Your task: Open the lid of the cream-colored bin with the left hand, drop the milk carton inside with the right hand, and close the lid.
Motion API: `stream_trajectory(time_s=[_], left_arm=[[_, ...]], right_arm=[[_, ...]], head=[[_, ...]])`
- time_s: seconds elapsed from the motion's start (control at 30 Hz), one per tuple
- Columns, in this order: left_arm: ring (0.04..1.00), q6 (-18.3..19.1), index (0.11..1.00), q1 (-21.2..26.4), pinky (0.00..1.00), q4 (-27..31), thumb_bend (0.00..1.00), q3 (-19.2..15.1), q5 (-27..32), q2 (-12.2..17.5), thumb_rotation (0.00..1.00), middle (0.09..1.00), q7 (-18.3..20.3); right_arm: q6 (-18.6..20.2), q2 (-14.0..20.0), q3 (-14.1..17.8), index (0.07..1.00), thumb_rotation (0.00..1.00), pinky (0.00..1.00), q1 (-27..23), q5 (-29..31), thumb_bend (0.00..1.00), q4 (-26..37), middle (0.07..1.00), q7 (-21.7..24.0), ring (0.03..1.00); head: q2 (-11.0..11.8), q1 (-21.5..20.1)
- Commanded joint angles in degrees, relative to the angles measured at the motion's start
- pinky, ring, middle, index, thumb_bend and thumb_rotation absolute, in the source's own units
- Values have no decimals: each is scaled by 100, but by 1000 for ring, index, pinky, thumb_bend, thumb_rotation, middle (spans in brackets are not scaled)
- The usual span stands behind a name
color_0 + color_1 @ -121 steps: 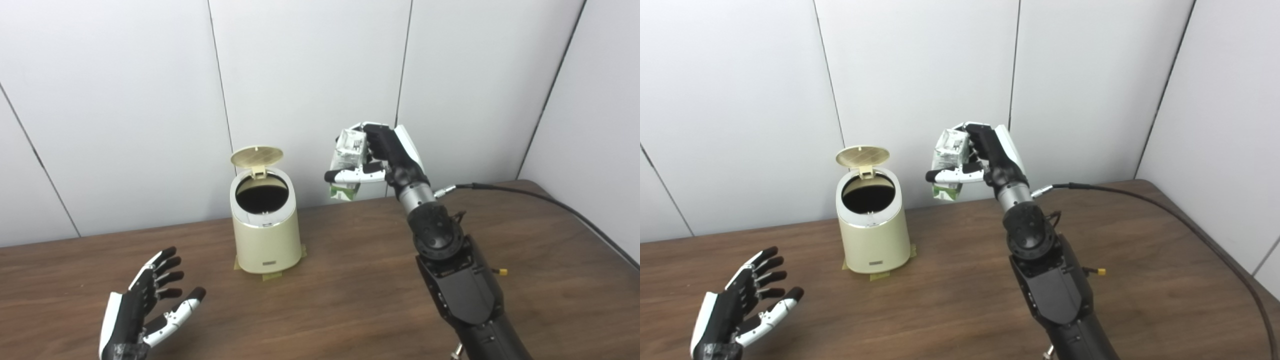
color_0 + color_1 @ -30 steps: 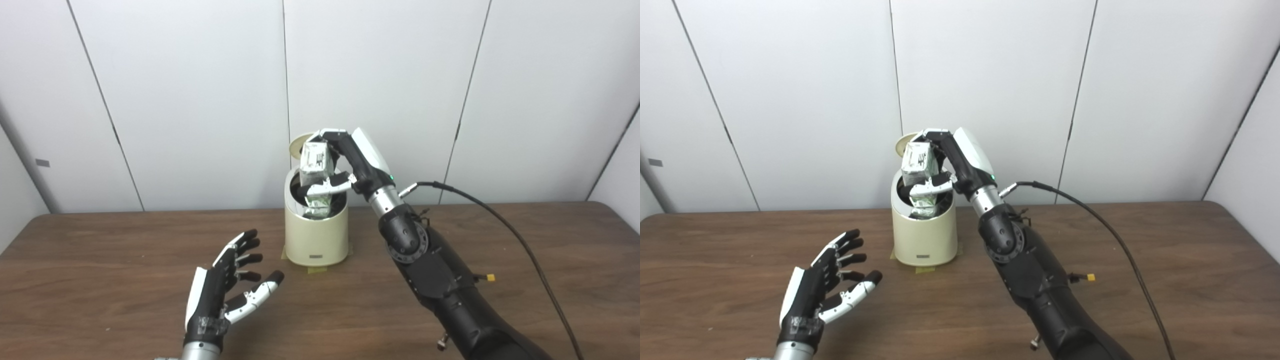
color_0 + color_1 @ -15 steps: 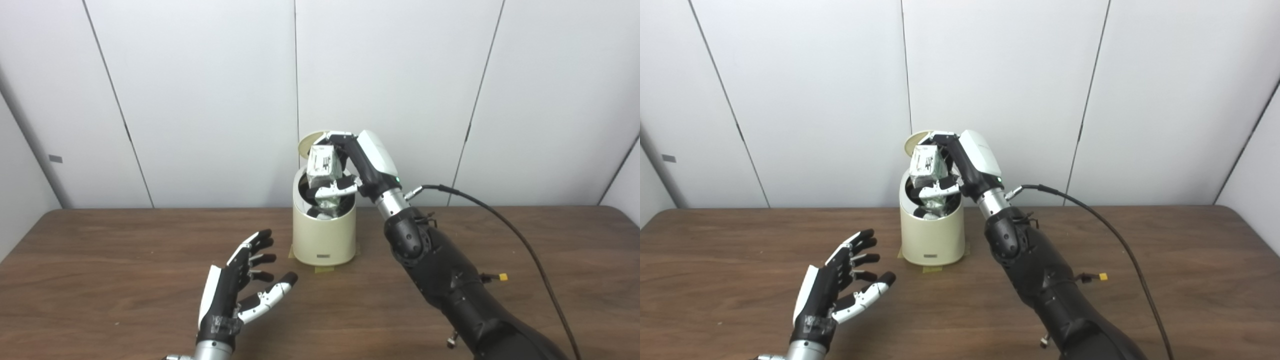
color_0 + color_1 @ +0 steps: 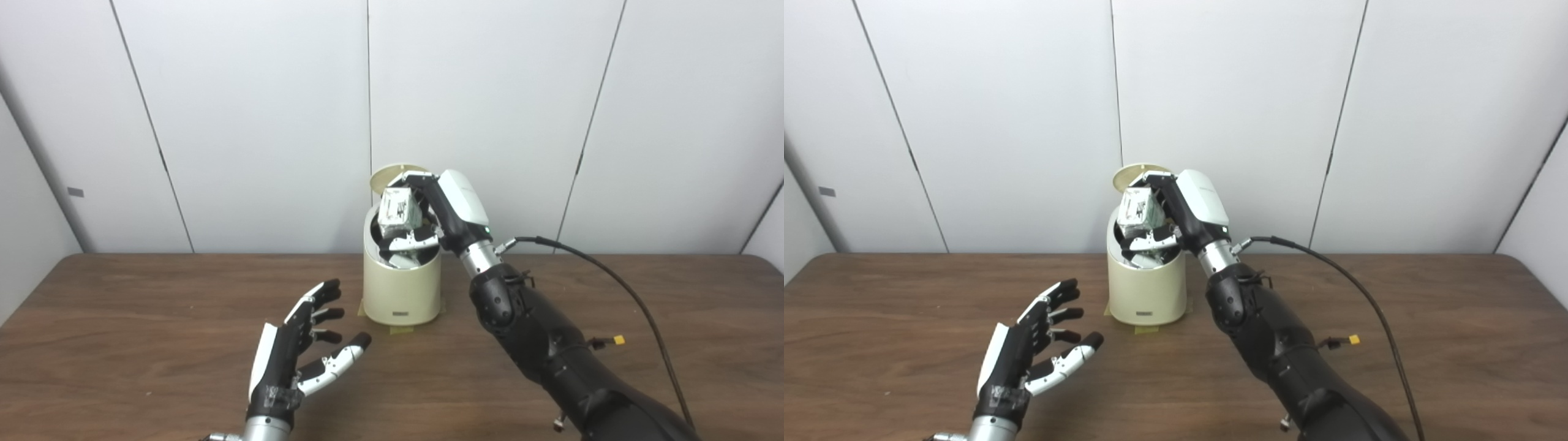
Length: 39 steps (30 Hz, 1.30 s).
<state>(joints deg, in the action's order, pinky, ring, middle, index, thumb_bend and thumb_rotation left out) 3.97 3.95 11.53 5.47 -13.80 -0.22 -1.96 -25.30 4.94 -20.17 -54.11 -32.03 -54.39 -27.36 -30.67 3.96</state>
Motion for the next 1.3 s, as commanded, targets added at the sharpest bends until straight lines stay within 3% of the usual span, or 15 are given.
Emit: stream_trajectory(time_s=[0.0, 0.2, 0.3, 0.33, 0.37, 0.43, 0.47, 0.7, 0.97, 1.13, 1.27], left_arm=[[767, -43, 859, 114, 611, 179, 629, 22, -25, -30, 192, 851, -3], [766, -42, 856, 119, 610, 163, 627, 5, -19, -4, 178, 852, 6], [762, -35, 855, 126, 610, 142, 636, -4, -28, 11, 193, 845, 5], [761, -34, 854, 127, 609, 138, 636, -5, -32, 16, 194, 846, 4], [760, -33, 853, 128, 607, 133, 637, -7, -28, 20, 195, 846, 5], [759, -13, 855, 132, 608, 129, 637, -14, -15, 29, 193, 845, 16], [760, -1, 856, 134, 609, 126, 636, -18, -8, 32, 191, 846, 19], [770, -31, 856, 174, 617, 35, 633, -39, 2, 68, 201, 853, 23], [769, -110, 855, 220, 622, -124, 637, -52, 65, 108, 186, 845, 28], [769, -171, 857, 237, 620, -211, 632, -47, 73, 140, 190, 850, 32], [757, -196, 855, 247, 609, -266, 639, -44, 57, 163, 194, 842, 33]], right_arm=[[-161, 71, 15, 532, 0, 291, -440, 68, 519, 157, 434, -123, 340], [-85, 215, -70, 532, 3, 289, -394, -58, 521, 227, 445, 390, 357], [-11, 287, -133, 517, 7, 393, -386, -112, 526, 277, 476, 640, 493], [16, 303, -135, 508, 76, 411, -376, -105, 525, 304, 542, 712, 517], [40, 316, -130, 600, 144, 434, -365, -90, 736, 332, 595, 789, 545], [61, 328, -102, 668, 201, 439, -339, -75, 871, 388, 646, 874, 555], [76, 328, -79, 679, 211, 440, -316, -69, 889, 439, 656, 903, 555], [-150, 348, -87, 721, 266, 458, -220, -136, 900, 568, 684, 664, 584], [-162, 499, -362, 830, 227, 424, -78, 104, 917, 932, 741, 317, 586], [-163, 672, -448, 801, 183, 392, 155, 491, 901, 1578, 724, 180, 554], [-163, 823, -497, 717, 133, 332, 369, 865, 877, 2117, 646, 22, 476]], head=[[-13, -8], [-33, -45], [-33, -65], [-33, -65], [-31, -69], [-47, -73], [-47, -73], [-23, -125], [52, -155], [93, -169], [114, -190]])
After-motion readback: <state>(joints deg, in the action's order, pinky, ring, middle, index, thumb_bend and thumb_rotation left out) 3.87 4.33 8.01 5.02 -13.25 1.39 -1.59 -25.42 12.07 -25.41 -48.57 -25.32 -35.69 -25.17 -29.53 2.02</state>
